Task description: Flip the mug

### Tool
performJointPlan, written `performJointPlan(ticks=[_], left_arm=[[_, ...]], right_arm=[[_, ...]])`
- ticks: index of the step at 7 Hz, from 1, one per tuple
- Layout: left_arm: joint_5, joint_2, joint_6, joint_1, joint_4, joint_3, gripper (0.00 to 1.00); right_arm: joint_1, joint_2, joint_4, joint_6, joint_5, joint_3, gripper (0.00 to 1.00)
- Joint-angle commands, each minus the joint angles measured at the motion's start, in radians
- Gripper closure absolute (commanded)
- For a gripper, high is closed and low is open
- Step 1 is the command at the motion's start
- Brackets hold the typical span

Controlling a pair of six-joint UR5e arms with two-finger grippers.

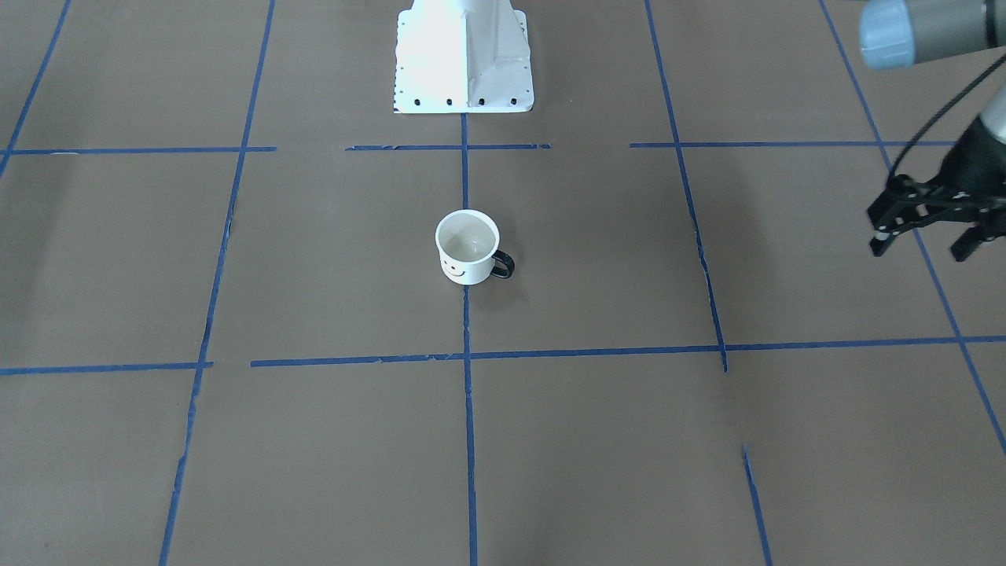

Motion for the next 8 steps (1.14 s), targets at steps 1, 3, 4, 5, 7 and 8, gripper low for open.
performJointPlan(ticks=[1,3,4,5,7,8], left_arm=[[-0.110,0.195,0.301,-0.168,-0.031,0.032,0.00],[-0.121,0.308,0.530,-0.320,-0.091,0.118,0.00],[-0.126,0.354,0.576,-0.382,-0.085,0.120,0.00],[-0.128,0.382,0.578,-0.385,-0.091,0.116,0.00],[-0.128,0.355,0.566,-0.384,-0.088,0.117,0.00],[-0.128,0.349,0.513,-0.384,-0.093,0.120,0.00]], right_arm=[[0.000,0.000,0.000,0.000,0.000,0.000,0.00],[0.000,0.000,0.000,0.000,0.000,0.000,0.00],[0.000,0.000,0.000,0.000,0.000,0.000,0.00],[0.000,-0.001,0.000,0.000,0.000,0.000,0.00],[0.000,0.000,0.000,0.000,0.000,0.000,0.00],[0.000,0.000,0.000,0.000,0.000,0.000,0.00]])
